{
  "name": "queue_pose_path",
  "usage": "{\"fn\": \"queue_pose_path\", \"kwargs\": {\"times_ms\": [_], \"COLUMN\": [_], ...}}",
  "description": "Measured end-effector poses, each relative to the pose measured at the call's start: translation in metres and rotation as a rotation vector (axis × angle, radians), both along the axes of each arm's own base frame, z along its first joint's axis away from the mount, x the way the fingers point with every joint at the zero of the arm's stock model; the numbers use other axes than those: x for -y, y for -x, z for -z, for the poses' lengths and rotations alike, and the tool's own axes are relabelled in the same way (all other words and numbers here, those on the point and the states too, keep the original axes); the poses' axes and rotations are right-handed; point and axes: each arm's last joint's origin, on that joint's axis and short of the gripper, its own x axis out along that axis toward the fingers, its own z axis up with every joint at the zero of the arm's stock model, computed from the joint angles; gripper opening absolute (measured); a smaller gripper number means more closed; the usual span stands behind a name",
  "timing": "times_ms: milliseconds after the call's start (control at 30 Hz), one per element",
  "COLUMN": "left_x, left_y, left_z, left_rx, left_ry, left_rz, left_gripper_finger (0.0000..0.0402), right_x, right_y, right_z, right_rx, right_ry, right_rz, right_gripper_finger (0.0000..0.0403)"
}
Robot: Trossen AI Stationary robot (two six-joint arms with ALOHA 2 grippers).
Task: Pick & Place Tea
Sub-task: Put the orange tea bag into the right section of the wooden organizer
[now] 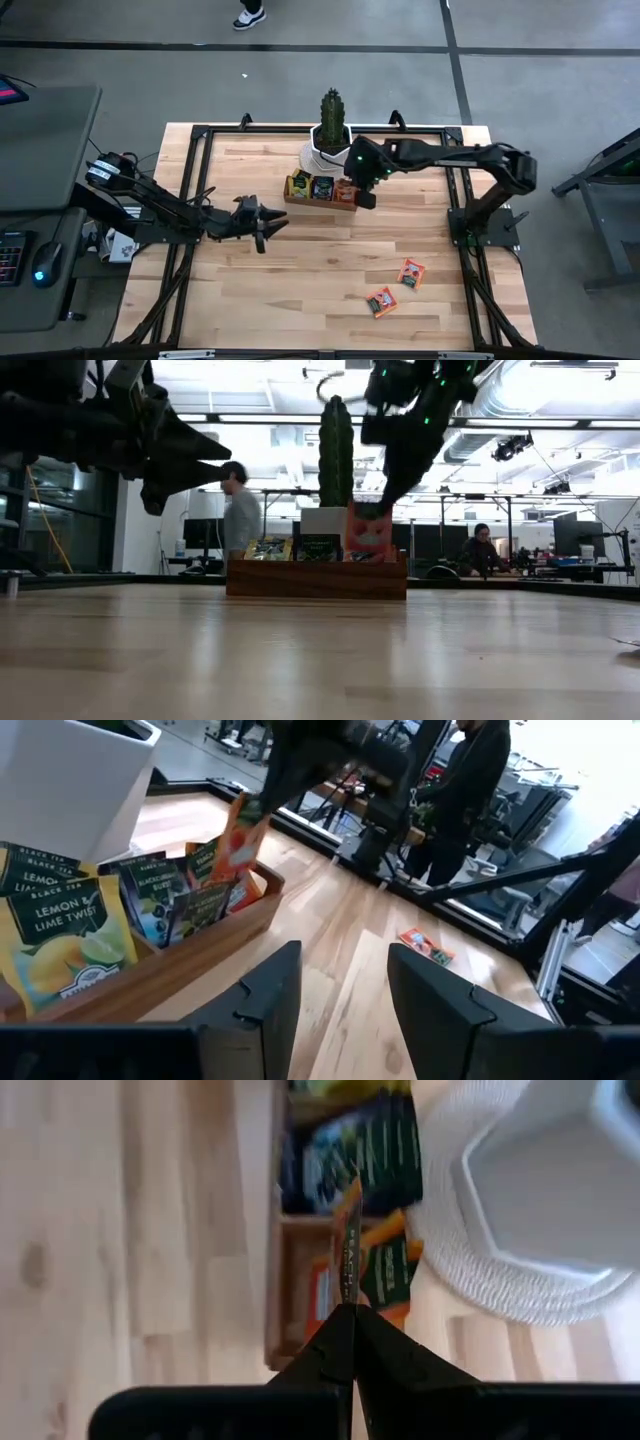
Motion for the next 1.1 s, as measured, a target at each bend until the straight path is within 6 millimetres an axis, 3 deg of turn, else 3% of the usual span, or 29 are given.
{"fn": "queue_pose_path", "kwargs": {"times_ms": [267,733,1100], "left_x": [0.001,0.001,0.000], "left_y": [0.000,0.000,0.000], "left_z": [0.000,0.000,0.000], "left_rx": [-0.001,-0.003,-0.003], "left_ry": [0.001,0.001,-0.001], "left_rz": [0.021,0.026,0.019], "left_gripper_finger": [0.0150,0.0150,0.0150], "right_x": [0.010,0.019,0.020], "right_y": [-0.007,-0.006,-0.003], "right_z": [0.029,0.033,0.038], "right_rx": [-0.108,-0.100,-0.100], "right_ry": [-0.047,-0.094,-0.106], "right_rz": [0.021,0.104,0.063], "right_gripper_finger": [0.0000,0.0000,0.0004]}}
